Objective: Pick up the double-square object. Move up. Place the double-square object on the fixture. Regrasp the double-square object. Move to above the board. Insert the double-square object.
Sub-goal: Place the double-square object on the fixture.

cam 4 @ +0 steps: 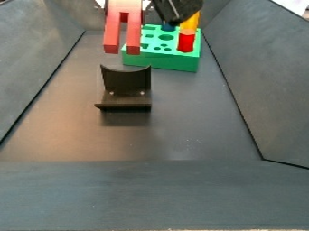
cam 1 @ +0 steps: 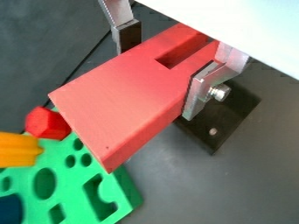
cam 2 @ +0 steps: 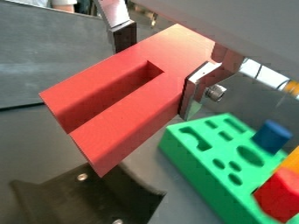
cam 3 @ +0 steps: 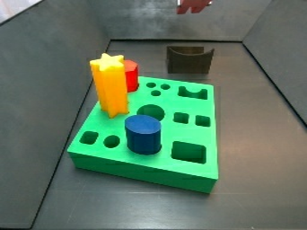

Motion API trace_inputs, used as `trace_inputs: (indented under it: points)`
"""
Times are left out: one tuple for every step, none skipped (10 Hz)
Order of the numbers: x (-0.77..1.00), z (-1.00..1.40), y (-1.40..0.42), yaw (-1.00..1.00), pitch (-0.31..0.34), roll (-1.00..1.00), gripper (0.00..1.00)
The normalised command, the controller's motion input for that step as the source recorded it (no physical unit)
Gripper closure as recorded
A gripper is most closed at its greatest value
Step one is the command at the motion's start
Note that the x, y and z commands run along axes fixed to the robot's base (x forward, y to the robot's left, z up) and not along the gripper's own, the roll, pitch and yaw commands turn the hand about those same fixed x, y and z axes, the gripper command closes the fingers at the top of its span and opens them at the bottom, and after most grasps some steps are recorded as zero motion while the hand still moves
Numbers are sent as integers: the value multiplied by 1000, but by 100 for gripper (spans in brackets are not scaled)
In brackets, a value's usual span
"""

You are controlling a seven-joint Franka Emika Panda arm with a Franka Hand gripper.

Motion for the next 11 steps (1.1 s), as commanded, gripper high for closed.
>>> trace_inputs:
  points:
    - [83, -20, 49, -108, 88, -483, 100]
    - [82, -19, 48, -110, 76, -370, 100]
    - [130, -1000, 132, -47, 249, -1000, 100]
    - [132, -1000, 134, -56, 243, -1000, 100]
    - [150, -1000, 138, -118, 251, -901, 100]
    - [164, -1000, 136, -155, 234, -749, 100]
    - [177, -1000, 138, -198, 185, -537, 100]
    - [185, -1000, 141, -221, 135, -326, 100]
    - [190, -1000, 135, -224, 93, -233, 100]
    - [194, -1000, 136, -218, 62, -199, 100]
    - [171, -833, 121, -199, 10, -180, 100]
